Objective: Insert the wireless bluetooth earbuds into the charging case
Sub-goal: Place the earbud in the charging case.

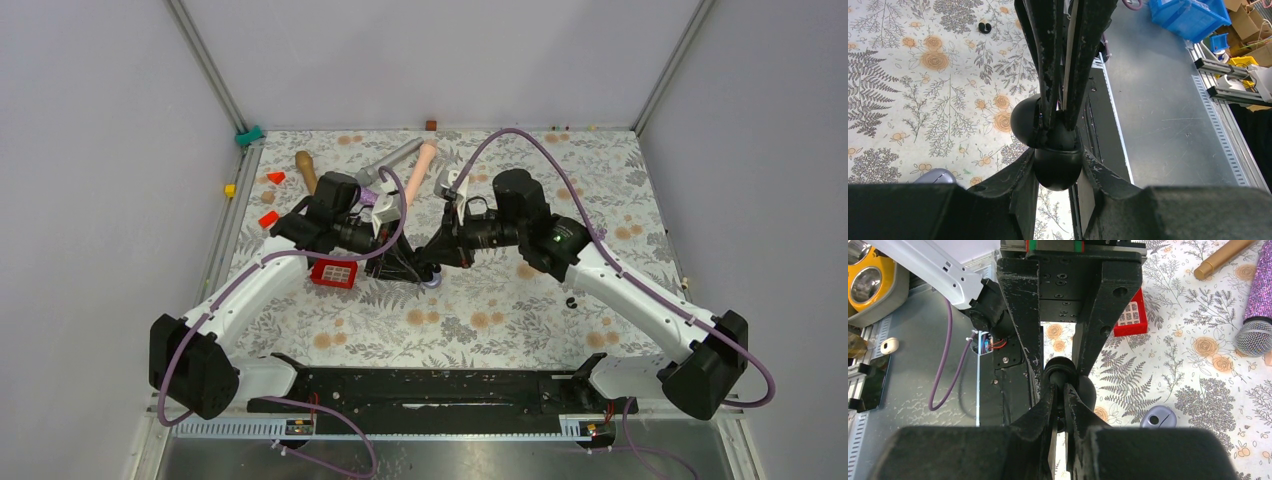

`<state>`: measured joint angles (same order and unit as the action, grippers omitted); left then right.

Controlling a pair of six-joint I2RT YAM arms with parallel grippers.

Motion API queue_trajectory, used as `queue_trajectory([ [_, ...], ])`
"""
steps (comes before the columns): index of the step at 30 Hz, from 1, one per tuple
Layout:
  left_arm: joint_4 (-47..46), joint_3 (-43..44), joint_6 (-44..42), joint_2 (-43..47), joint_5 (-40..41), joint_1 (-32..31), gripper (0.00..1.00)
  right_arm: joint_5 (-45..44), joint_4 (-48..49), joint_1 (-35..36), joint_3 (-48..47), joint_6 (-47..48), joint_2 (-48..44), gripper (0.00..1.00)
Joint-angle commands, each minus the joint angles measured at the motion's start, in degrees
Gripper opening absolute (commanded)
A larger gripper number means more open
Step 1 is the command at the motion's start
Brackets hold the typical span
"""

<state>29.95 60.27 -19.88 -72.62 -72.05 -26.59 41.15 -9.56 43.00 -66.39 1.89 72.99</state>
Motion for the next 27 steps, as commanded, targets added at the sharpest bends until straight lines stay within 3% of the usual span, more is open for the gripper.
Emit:
queue_trajectory([
  [1,-2.18,0.03,-0.42,0.18,-2.75,-0.14,0.00,-0.53,0.37,1.00,-0.75,0.94,0.52,0.09],
  [7,-2.22,0.10,-0.42,0.20,-2.83,-0.19,0.00,-0.61,0.46,1.33,-0.85,0.89,0.96,0.10],
  [27,-2.18,-0.12,-0.67,0.20,-2.63,-0.21,0.00,-0.44,-1.41,1.43,-2.45,0.91,-0.66,0.31],
])
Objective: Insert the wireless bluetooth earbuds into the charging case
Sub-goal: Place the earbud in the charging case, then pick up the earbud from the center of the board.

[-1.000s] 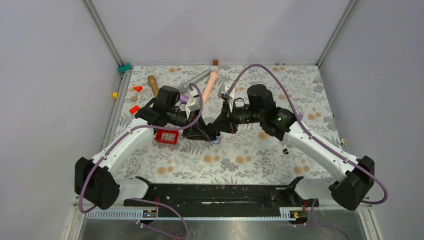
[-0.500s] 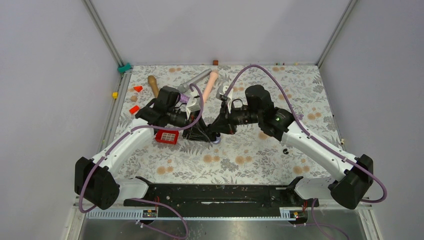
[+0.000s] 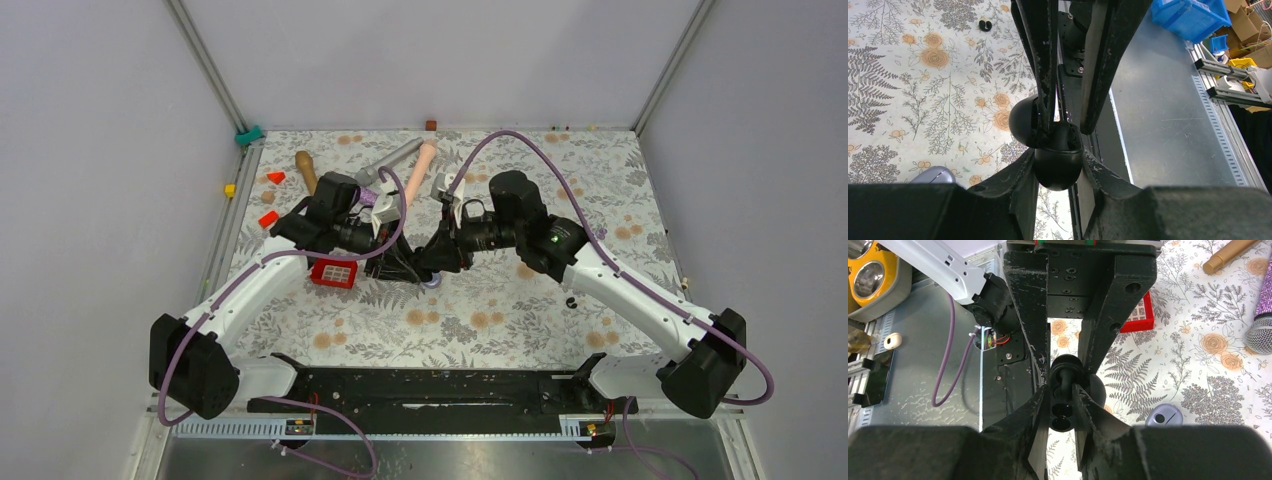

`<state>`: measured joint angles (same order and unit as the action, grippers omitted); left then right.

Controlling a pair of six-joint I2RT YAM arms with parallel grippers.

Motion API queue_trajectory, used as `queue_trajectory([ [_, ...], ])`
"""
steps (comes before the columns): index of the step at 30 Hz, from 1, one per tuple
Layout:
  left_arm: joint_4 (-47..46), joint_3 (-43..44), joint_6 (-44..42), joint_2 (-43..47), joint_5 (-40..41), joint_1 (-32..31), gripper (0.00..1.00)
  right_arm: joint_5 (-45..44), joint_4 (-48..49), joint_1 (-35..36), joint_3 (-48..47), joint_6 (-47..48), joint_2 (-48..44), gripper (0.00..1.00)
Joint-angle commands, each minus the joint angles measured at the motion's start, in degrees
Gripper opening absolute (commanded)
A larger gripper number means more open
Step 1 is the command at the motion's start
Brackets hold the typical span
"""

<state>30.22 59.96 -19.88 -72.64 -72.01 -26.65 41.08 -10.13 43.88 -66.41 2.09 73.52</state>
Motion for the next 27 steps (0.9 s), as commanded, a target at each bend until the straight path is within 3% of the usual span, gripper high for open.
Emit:
queue_trajectory([
  [1,-2.47,0.13,-0.68,0.21,-2.65,-0.15,0.00,-0.40,-1.46,0.59,-2.79,0.66,-1.35,0.32],
  [10,-2.44,0.00,-0.70,0.15,-2.38,-0.14,0.00,-2.07,-11.13,0.18,-9.53,4.86,-6.96,0.41],
  [18,-2.49,-0.05,-0.60,0.55,-2.24,-0.13,0.00,-19.72,-25.08,-2.99,-11.82,23.06,-11.44,0.51],
  [27,-2.44,-0.08,-0.60,0.78,-1.39,-0.73,0.00,-25.08,-42.12,-19.31,-2.64,43.77,-12.97,0.52],
])
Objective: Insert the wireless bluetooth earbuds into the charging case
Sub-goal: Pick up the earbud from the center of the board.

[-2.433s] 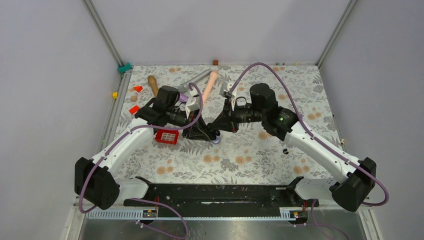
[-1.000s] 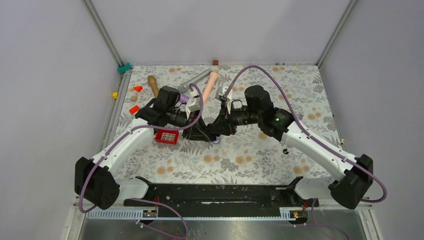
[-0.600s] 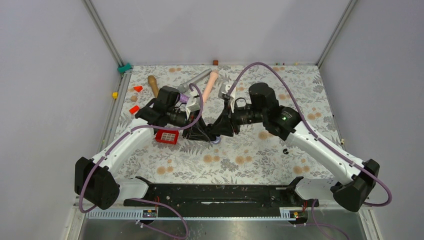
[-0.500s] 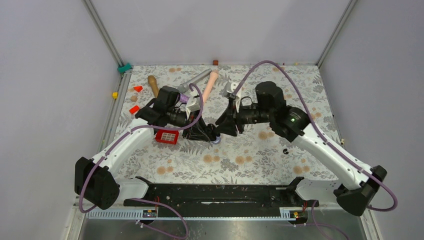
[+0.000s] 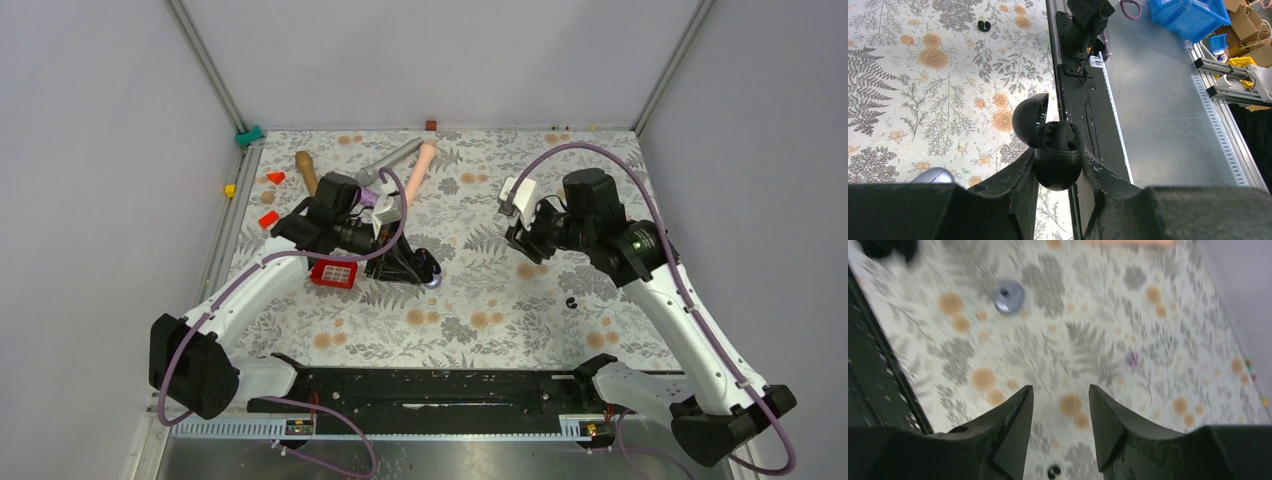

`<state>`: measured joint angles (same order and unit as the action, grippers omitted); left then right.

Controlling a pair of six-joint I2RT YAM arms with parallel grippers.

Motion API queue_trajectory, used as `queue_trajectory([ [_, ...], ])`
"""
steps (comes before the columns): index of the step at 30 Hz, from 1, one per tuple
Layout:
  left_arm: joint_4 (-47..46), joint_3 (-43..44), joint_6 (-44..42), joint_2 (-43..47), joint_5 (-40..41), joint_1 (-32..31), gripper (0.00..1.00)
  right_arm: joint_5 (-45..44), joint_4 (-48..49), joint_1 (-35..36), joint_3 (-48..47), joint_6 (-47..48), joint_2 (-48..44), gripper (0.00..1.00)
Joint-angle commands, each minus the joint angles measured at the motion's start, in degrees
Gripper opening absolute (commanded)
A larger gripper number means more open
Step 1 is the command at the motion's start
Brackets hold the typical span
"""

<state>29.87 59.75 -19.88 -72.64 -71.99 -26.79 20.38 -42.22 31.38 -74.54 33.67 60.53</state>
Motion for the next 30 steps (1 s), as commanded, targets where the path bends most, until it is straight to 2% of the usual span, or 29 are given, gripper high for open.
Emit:
queue_trajectory([
  [1,-2.09,0.14,-0.60,0.85,-1.23,-0.70,0.00,-4.77,-10.66,-8.61,7.69,13.83,0.25,0.52],
  [8,-2.09,-0.01,-0.92,1.24,-0.75,-1.20,0.00,-12.21,-7.77,-17.43,24.99,27.01,3.62,0.51],
  [12,-2.10,-0.14,-0.95,1.43,-0.66,-1.31,0.00,-16.59,-5.61,-20.23,30.73,33.08,7.13,0.50],
  [19,-2.06,-0.22,-1.03,1.86,-0.36,-1.49,0.00,-24.78,6.83,-21.14,38.07,35.94,10.96,0.52],
  [26,-2.09,-0.22,-1.04,1.75,-0.30,-1.51,0.00,-29.53,18.47,-21.27,43.09,37.05,13.60,0.54],
  [30,-2.08,-0.01,-1.04,1.56,-0.28,-1.62,0.00,-29.24,24.05,-21.31,44.21,36.22,14.54,0.54],
])
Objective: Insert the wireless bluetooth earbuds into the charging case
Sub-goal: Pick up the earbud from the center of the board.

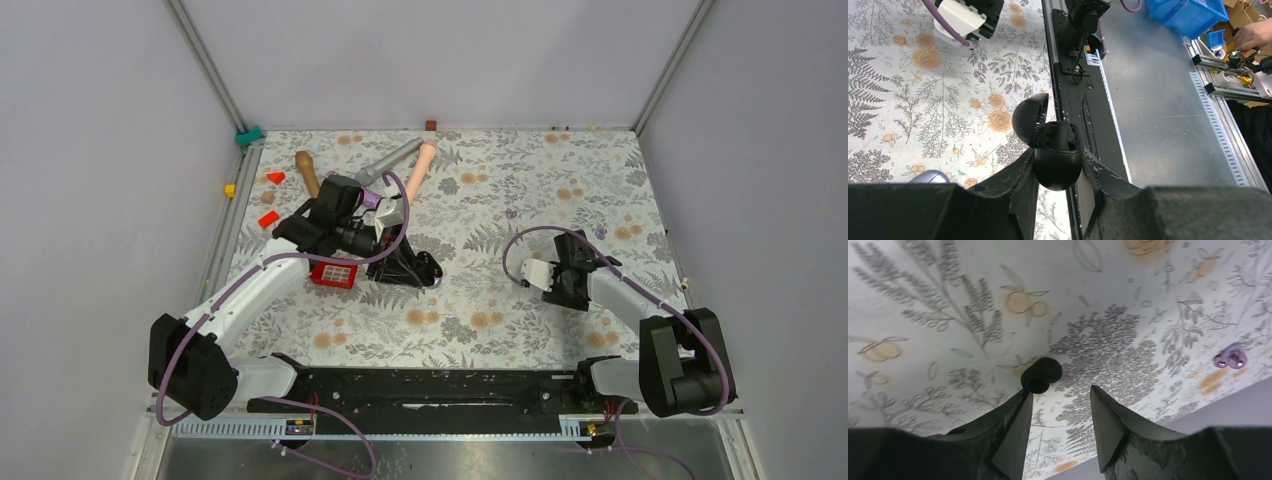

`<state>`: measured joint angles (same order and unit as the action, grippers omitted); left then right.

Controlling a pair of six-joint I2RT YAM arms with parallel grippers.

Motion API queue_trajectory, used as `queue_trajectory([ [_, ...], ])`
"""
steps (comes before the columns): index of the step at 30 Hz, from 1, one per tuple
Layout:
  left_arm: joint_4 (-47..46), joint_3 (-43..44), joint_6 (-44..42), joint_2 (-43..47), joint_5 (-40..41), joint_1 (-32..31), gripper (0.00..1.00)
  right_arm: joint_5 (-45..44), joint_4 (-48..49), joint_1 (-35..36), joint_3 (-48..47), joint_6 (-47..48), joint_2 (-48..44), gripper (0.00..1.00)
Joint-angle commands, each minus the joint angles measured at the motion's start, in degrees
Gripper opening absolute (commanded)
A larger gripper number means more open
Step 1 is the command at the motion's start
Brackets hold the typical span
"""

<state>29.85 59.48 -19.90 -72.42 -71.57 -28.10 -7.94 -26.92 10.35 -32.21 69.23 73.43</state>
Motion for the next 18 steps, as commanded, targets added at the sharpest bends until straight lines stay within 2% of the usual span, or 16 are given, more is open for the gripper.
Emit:
queue_trajectory([
  [1,-2.07,0.28,-0.96,1.30,-0.68,-0.33,0.00,-0.38,9.57,-0.32,1.82,0.27,1.82,0.54],
  [11,-2.10,0.35,-1.05,0.98,-0.29,-0.64,0.00,3.68,14.15,-0.26,-3.53,-5.61,5.57,0.54],
  [18,-2.07,0.29,-1.19,0.66,-0.12,-0.77,0.00,7.43,14.00,-0.13,-11.16,-12.08,11.50,0.53],
])
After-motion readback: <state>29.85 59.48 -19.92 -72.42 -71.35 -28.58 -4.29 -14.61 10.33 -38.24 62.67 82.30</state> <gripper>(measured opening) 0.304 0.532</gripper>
